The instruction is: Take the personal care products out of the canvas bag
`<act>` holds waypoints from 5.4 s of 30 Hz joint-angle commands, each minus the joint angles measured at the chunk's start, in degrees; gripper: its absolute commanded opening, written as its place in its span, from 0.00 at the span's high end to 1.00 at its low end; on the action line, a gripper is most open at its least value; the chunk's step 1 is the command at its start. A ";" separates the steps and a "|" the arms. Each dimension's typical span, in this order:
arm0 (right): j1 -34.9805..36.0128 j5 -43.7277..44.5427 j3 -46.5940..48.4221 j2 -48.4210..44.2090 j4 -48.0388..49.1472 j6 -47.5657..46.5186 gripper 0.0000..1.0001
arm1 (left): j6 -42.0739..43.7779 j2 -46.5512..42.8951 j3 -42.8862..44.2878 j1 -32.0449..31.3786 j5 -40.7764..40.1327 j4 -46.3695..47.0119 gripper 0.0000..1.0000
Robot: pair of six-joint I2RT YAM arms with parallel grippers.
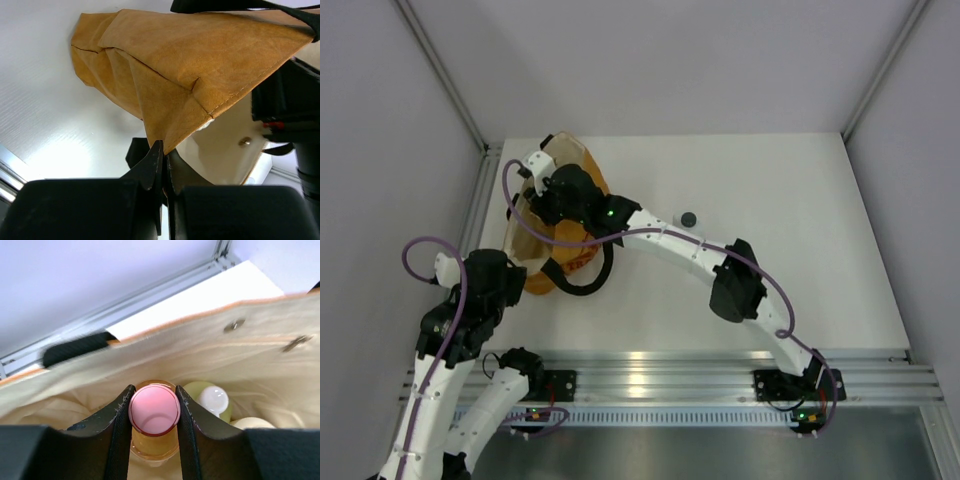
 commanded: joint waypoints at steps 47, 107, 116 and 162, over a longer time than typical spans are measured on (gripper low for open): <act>-6.36 13.19 -6.04 -43.01 -2.35 -7.87 1.00 | -1.70 0.12 -1.40 0.01 0.32 1.21 1.00; -35.04 -2.62 -94.56 -67.81 43.71 4.71 0.82 | -1.44 1.80 -1.75 0.01 3.13 1.91 1.00; -34.52 -6.67 -92.71 -68.25 39.84 3.12 0.49 | -2.23 1.53 -1.93 0.01 4.18 2.09 1.00; 1.35 4.49 -1.75 -8.06 -4.46 5.14 0.56 | 5.51 5.49 -3.86 0.01 9.99 10.17 1.00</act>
